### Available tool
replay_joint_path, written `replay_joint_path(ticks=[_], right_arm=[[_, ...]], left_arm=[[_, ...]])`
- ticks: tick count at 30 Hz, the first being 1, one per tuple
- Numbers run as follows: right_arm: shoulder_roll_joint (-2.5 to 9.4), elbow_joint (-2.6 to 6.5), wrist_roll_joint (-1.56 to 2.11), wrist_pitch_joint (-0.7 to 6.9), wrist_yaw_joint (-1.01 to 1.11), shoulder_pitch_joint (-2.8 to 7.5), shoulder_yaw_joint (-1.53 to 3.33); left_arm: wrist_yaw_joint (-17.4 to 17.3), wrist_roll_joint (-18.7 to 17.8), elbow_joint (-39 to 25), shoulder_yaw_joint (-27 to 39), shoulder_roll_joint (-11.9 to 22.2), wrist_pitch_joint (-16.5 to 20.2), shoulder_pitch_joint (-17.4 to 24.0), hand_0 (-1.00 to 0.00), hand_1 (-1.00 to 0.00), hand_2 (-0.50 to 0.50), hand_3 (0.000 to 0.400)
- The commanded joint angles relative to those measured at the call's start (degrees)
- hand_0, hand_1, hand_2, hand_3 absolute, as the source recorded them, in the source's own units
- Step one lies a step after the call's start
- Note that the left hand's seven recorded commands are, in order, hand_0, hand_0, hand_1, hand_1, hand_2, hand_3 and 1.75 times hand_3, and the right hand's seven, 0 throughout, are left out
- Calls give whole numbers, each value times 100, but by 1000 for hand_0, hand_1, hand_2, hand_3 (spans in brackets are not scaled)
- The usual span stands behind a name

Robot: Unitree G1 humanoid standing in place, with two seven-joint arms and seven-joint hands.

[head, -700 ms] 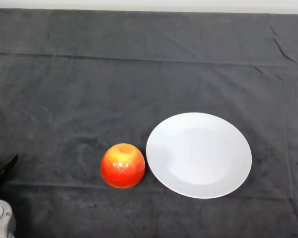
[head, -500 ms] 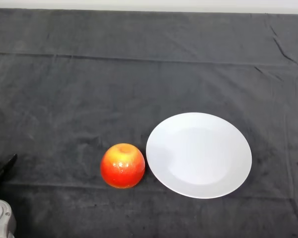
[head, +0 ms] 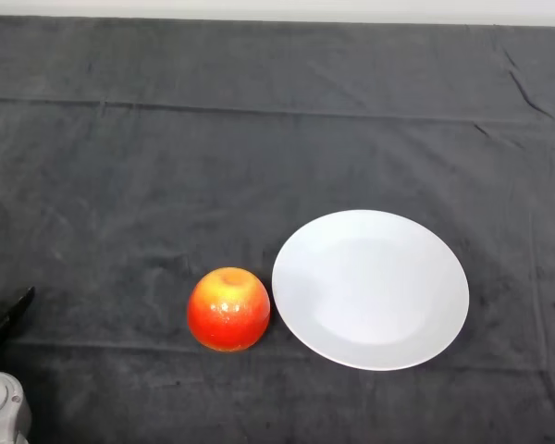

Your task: Move the apple to the plate

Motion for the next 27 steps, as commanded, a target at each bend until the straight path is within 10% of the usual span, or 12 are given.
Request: replay_joint_path(ticks=[1, 27], right_arm=[[-214, 152, 24, -10, 110, 38, -112], [-215, 153, 22, -10, 110, 38, -114]], left_arm=[[4, -67, 149, 18, 135, -91, -227, 0, 0, 0, 0], [182, 237, 109, -323, 159, -62, -443, 0, 0, 0, 0]])
